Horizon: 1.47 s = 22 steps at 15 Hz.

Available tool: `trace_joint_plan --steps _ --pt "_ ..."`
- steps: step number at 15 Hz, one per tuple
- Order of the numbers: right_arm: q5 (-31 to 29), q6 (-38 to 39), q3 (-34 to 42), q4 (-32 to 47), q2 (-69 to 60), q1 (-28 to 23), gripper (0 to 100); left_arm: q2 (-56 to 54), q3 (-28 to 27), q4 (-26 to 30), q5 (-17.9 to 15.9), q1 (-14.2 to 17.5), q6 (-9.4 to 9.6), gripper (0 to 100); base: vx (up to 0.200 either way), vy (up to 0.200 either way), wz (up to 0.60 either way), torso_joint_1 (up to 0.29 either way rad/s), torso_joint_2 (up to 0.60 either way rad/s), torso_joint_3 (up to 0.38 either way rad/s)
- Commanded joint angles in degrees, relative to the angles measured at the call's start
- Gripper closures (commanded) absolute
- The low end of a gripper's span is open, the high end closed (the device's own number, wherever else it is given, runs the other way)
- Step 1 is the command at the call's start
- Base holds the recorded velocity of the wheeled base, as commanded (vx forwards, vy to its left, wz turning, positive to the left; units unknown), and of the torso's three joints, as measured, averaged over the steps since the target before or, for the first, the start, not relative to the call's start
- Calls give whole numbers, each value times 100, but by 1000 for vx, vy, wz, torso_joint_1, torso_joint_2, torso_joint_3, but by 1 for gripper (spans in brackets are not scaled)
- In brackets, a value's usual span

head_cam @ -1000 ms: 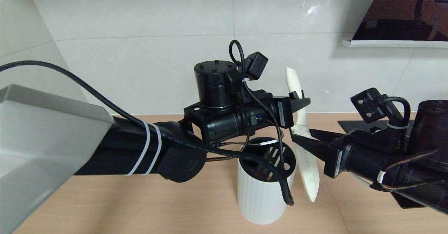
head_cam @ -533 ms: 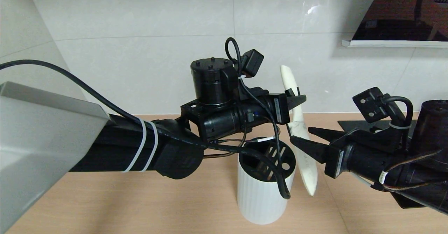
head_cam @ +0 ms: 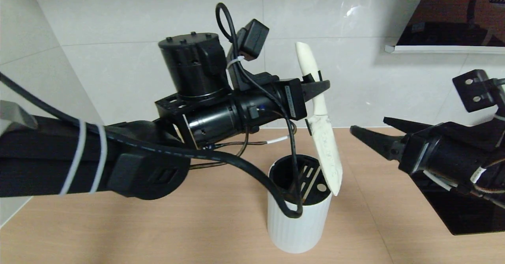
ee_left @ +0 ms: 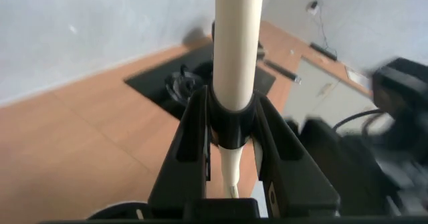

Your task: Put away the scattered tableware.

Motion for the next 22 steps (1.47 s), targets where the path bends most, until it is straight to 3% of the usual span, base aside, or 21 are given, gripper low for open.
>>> trace_joint_plan --steps 1,2,4,5,6,8,10,15,22 --pt "7 -10 -42 5 -262 -395 0 -616 387 19 2 263 218 100 0 0 0 0 0 0" --pt "7 -10 -42 13 -350 -668 0 -932 800 -16 2 456 500 100 0 0 0 0 0 0" --pt "7 -10 55 13 -446 -888 0 -1152 1230 -25 2 500 1106 100 0 0 0 0 0 0" --pt "7 -10 107 13 -473 -914 0 -1161 1274 -25 10 500 1247 100 0 0 0 0 0 0" --pt "7 -10 178 13 -499 -949 0 -1125 1353 -25 19 500 1625 100 0 0 0 0 0 0" --pt "-2 -18 222 13 -490 -949 0 -1055 1353 -25 19 500 1932 100 0 0 0 0 0 0" --pt "7 -18 248 13 -481 -949 0 -1046 1353 -25 19 500 1994 100 0 0 0 0 0 0" --pt "24 -36 274 13 -455 -949 0 -633 1301 -710 177 307 2003 100 0 0 0 0 0 0" --pt "33 -27 301 5 -420 -940 0 -159 1327 -904 213 254 2117 100 0 0 0 0 0 0"
